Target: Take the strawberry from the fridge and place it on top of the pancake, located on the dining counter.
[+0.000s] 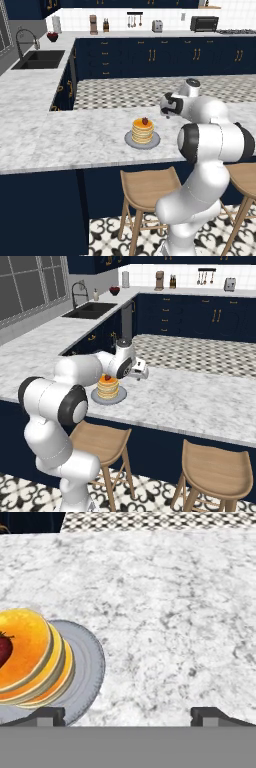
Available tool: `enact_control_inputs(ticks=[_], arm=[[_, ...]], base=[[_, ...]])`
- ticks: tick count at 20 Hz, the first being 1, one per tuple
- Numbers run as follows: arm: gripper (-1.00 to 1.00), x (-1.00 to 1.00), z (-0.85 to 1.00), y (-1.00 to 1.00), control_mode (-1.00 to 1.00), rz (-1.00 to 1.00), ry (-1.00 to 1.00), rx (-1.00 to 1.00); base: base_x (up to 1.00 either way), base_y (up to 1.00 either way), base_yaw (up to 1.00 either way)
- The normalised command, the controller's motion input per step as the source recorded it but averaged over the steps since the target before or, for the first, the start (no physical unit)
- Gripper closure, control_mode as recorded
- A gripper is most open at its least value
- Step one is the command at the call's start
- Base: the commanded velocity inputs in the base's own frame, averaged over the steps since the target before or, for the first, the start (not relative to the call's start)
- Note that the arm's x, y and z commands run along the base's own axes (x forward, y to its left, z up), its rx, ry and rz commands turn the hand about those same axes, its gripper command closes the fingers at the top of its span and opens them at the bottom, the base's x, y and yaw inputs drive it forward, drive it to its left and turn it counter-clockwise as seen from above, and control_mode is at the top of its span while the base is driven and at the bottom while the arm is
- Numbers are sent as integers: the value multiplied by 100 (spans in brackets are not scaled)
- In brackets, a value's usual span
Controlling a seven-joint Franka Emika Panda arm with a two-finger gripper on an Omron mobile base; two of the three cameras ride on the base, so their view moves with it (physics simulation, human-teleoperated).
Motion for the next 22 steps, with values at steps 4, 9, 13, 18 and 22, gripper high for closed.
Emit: enact_control_inputs(ticks=[4, 9, 13, 18, 22], arm=[[-100, 0, 0, -28, -100, 0, 0, 1], [-100, 0, 0, -27, -100, 0, 0, 1], [-100, -16, 0, -31, -100, 0, -4, 3], [-100, -76, 0, -24, -100, 0, -23, 6], [-100, -87, 10, -19, -100, 0, -26, 4]], base=[[0, 0, 0], [0, 0, 0], [0, 0, 0], [0, 0, 0], [0, 0, 0]])
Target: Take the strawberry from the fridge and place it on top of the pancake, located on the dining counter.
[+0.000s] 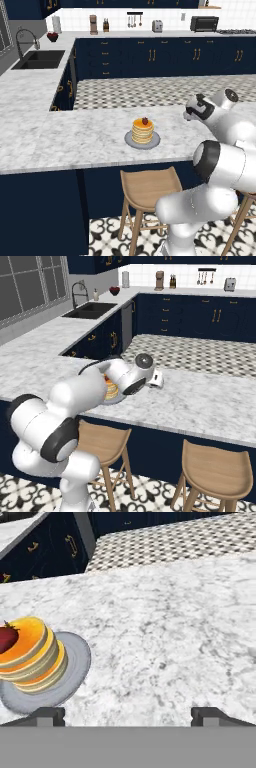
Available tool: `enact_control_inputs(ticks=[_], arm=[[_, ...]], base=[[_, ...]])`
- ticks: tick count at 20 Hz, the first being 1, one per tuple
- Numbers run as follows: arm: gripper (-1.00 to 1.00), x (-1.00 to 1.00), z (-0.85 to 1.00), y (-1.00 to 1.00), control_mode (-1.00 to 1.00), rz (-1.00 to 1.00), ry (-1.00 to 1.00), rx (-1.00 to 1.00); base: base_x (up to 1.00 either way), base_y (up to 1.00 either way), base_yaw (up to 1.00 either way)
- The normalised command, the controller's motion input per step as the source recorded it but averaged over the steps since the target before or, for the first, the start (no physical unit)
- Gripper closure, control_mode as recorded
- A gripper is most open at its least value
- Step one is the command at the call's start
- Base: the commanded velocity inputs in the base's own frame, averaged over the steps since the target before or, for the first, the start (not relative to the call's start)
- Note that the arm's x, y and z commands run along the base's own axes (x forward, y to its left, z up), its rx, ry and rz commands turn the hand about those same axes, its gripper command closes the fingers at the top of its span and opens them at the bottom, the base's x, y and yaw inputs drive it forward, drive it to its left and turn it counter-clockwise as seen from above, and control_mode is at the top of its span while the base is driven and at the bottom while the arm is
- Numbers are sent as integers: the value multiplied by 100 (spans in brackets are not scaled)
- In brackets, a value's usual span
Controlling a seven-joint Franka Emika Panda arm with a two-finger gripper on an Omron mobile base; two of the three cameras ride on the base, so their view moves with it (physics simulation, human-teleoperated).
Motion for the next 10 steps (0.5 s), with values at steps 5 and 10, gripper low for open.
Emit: enact_control_inputs(ticks=[5, 10], arm=[[-100, -85, 28, -3, -100, -1, -21, 0], [-100, -73, 37, 0, -100, -3, -17, 0]], base=[[0, 0, 0], [0, 0, 0]])
